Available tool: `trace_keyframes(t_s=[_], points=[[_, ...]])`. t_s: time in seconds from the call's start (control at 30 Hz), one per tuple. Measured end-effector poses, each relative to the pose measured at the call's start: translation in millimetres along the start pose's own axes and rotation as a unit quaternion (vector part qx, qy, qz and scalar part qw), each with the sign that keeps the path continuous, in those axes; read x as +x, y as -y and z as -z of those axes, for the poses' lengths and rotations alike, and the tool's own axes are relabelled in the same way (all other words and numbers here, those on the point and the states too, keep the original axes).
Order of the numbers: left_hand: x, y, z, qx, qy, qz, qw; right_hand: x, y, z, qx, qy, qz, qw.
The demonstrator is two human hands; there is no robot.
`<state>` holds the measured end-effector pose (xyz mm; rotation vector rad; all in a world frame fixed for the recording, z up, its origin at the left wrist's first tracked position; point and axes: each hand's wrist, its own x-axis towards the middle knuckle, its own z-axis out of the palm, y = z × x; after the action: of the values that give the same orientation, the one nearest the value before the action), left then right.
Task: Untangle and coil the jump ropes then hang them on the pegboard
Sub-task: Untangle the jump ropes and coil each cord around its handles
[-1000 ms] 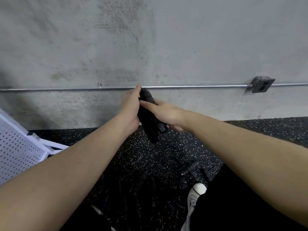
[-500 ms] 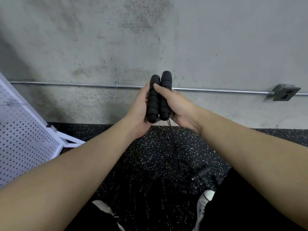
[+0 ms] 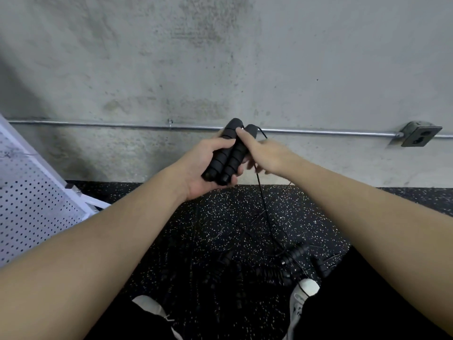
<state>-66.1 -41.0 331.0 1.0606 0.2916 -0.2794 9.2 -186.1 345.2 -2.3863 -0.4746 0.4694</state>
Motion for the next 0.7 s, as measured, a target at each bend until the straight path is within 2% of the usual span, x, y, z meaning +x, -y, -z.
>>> trace_keyframes(t_s=[0.13,0.2,0.27,0.3,0.37,0.43,0.5,0.6,0.7], points=[[-8,-13,9,0.032,0.063,0.019,0.997,10,-14,24,-0.035,-0.190,0.029,0.981],[-11,-16,13,0.059,0.104,0.034,0.992,20,-23,29,0.005,-0.239,0.092,0.967],[-12,-16,18,0.079,0.138,0.051,0.986,28,-31,30,0.062,-0.210,0.147,0.965],[-13,-15,19,0.083,0.153,0.060,0.983,27,-34,30,0.077,-0.160,0.150,0.973],[-12,-13,21,0.082,0.174,0.076,0.978,21,-40,30,0.083,-0.040,0.106,0.990],[-12,-12,23,0.077,0.178,0.090,0.977,16,-44,29,0.094,0.038,0.077,0.992],[-11,-10,25,0.070,0.183,0.099,0.976,15,-44,31,0.137,0.039,0.073,0.987],[-10,-9,24,0.063,0.183,0.097,0.976,20,-45,35,0.189,-0.011,0.068,0.980],[-11,-8,20,0.080,0.147,0.100,0.981,23,-48,39,0.172,-0.033,0.067,0.982]])
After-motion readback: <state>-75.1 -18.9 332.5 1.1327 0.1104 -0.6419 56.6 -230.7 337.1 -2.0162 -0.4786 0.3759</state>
